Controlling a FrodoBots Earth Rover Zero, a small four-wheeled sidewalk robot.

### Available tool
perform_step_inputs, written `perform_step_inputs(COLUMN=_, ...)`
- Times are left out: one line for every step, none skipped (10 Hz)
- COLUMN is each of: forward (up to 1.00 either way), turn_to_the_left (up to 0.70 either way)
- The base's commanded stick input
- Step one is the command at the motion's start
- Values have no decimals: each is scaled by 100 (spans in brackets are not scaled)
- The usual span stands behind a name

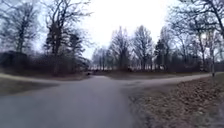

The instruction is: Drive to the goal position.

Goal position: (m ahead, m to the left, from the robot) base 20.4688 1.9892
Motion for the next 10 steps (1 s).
perform_step_inputs(forward=100, turn_to_the_left=0)
perform_step_inputs(forward=100, turn_to_the_left=0)
perform_step_inputs(forward=100, turn_to_the_left=30)
perform_step_inputs(forward=100, turn_to_the_left=16)
perform_step_inputs(forward=100, turn_to_the_left=0)
perform_step_inputs(forward=100, turn_to_the_left=0)
perform_step_inputs(forward=100, turn_to_the_left=0)
perform_step_inputs(forward=100, turn_to_the_left=0)
perform_step_inputs(forward=100, turn_to_the_left=0)
perform_step_inputs(forward=100, turn_to_the_left=0)
